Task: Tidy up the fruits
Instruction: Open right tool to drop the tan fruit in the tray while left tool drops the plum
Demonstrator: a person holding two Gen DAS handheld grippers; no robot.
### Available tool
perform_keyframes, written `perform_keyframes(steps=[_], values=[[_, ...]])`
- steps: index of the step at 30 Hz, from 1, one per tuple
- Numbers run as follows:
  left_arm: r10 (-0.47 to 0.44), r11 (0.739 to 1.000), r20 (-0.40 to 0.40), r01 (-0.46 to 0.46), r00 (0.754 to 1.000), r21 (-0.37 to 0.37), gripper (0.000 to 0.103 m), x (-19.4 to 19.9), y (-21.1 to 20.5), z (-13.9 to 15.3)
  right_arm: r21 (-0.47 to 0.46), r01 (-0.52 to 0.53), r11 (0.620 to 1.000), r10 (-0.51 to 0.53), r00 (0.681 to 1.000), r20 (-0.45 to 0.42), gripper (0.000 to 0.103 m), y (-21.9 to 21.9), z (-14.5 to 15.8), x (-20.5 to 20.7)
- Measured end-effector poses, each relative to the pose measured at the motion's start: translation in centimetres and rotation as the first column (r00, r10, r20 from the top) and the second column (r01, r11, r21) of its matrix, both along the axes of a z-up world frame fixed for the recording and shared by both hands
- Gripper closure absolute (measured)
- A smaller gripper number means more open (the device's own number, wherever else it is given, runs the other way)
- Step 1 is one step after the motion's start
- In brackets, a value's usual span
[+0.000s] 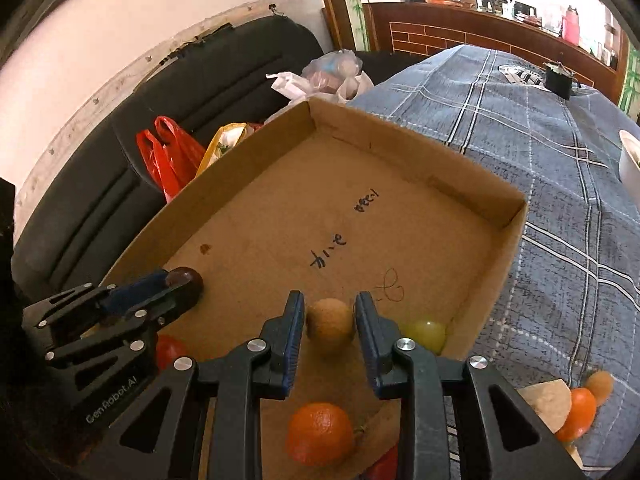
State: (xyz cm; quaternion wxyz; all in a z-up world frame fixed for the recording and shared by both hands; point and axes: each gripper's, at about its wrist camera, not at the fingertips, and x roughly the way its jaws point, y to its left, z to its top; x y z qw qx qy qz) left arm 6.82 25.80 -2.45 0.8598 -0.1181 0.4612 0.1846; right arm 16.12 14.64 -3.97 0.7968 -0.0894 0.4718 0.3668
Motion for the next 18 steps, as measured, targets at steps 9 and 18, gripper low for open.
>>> perform_keyframes(steps=[9,18], values=[[0.023,0.998,0.039,-0.021,0.999,-0.054,0.078,-1.3,0.2,1.4,0.049,0.001,0.999,-0.001,1.0,-0.012,0.063,-1.0,0.9,0.2],[0.016,0.997,0.123,-0.007,0.992,-0.073,0.078,-3.6,-1.8,4.1,0.157,0.06,0.986,-0.052,0.997,-0.053,0.06,-5.3,2.7,-0.1]])
